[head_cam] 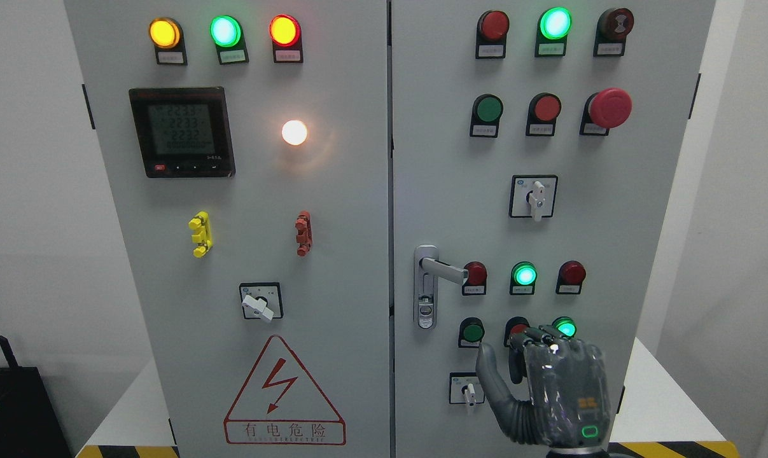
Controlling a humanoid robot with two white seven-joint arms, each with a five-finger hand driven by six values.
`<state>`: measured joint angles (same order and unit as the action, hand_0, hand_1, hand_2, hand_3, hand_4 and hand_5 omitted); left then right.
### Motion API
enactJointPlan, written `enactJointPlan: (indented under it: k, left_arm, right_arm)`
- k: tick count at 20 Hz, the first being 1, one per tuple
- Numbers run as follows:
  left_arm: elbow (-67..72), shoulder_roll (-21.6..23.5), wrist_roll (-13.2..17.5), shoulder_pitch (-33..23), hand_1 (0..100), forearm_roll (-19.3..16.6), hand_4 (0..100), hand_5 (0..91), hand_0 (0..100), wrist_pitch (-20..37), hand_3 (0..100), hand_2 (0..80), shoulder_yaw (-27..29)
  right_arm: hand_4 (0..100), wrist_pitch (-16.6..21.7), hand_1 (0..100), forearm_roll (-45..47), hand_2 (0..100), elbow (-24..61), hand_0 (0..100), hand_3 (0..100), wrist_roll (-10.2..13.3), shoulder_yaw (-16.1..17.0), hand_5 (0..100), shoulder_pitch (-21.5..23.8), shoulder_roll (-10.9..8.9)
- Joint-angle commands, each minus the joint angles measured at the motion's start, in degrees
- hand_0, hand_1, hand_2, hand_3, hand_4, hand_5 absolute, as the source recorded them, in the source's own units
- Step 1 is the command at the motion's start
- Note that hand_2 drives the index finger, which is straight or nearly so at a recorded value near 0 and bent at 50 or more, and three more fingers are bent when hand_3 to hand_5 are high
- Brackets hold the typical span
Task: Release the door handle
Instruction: 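Release the handle and withdraw the right hand downward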
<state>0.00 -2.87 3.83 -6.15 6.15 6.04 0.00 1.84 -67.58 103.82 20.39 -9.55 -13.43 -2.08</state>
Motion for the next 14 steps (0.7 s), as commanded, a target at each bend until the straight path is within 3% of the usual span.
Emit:
enactJointPlan:
  k: [1, 2, 4, 14]
  left_arm:
    - [1.14, 0.06, 0.04, 0.0, 39, 0.0, 0, 0.0, 12, 0.02, 0, 0.0, -0.88]
    - [1.14, -0.03, 0.04, 0.0, 39, 0.0, 0, 0.0, 12, 0.02, 0, 0.0, -0.79]
    - [1.14, -0.03, 0.04, 0.0, 39, 0.0, 0, 0.0, 12, 0.02, 0, 0.0, -0.79]
    - [1.14, -0.03, 0.04, 0.0, 39, 0.0, 0, 0.0, 12, 0.02, 0, 0.0, -0.79]
  right_arm:
    - [16, 6.41, 14, 6.84, 17, 4.81, 61, 25, 0.79, 8.83, 16, 6.48, -8.99]
    - [0, 7.3, 13, 8.16, 4, 4.81, 60, 9, 0.88, 9.45, 1, 6.66, -9.08]
    - [0, 7.83, 10, 9.74, 0, 5.34, 59, 0, 0.79, 9.81, 0, 6.66, -9.17]
    - [0, 7.66, 11, 10.1, 0, 7.19, 53, 0, -0.88, 9.72, 0, 3.76, -8.47]
